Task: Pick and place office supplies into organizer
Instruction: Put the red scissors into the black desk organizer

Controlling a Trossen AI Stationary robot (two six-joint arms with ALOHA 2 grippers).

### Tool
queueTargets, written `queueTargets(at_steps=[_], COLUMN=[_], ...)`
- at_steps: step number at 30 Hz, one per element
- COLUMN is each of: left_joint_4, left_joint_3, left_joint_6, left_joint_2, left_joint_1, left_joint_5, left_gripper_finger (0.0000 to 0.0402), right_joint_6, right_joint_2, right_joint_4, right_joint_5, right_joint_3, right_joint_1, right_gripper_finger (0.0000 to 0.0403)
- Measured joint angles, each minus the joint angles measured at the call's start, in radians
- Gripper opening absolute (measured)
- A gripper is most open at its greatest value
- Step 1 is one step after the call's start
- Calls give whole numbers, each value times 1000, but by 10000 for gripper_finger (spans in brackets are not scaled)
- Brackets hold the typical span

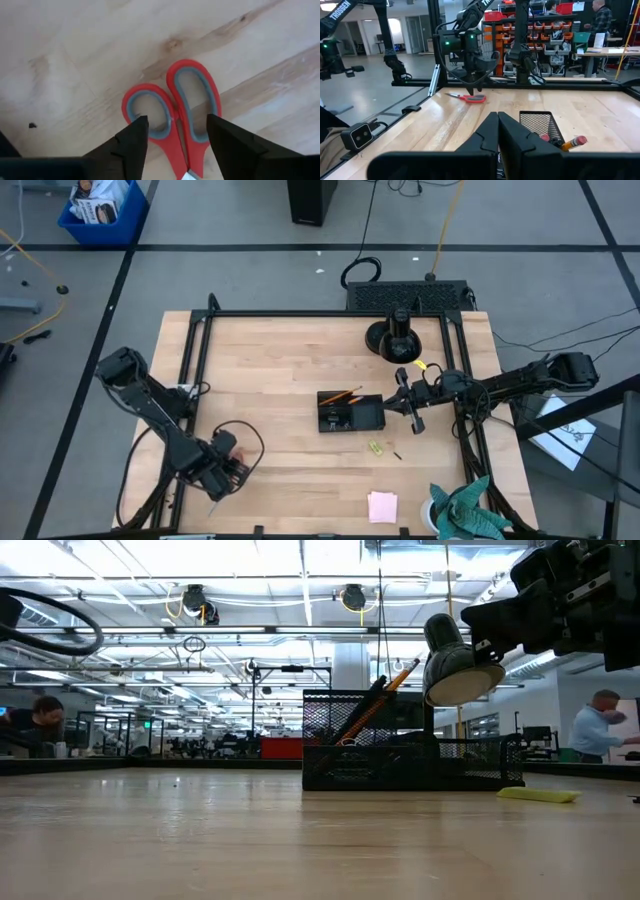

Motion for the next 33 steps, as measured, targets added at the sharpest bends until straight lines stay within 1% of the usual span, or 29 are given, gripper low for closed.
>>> queueTargets(at_steps=[6,11,15,18,21,25,27,29,33], left_joint_4=[0,0,27,83,101,107,114,122,141], left_joint_3=[0,0,-1,3,5,7,7,6,5], left_joint_6=[54,56,56,83,96,92,93,110,181], left_joint_2=[0,5,59,125,172,190,190,188,188], left_joint_1=[31,34,26,23,26,27,27,27,24], left_joint_5=[0,-8,2,1,7,11,7,-4,-56], left_gripper_finger=[214,214,214,214,214,210,198,175,108], right_joint_6=[0,0,0,0,0,1,2,2,3], right_joint_2=[0,0,0,0,0,0,0,0,0], right_joint_4=[0,0,-2,-8,-10,-7,-6,-7,-7], right_joint_5=[0,0,0,0,0,0,0,0,0], right_joint_3=[0,0,0,0,0,0,0,0,0], right_joint_1=[0,0,0,0,0,0,0,0,0], right_gripper_finger=[0,0,0,0,0,0,0,0,0])
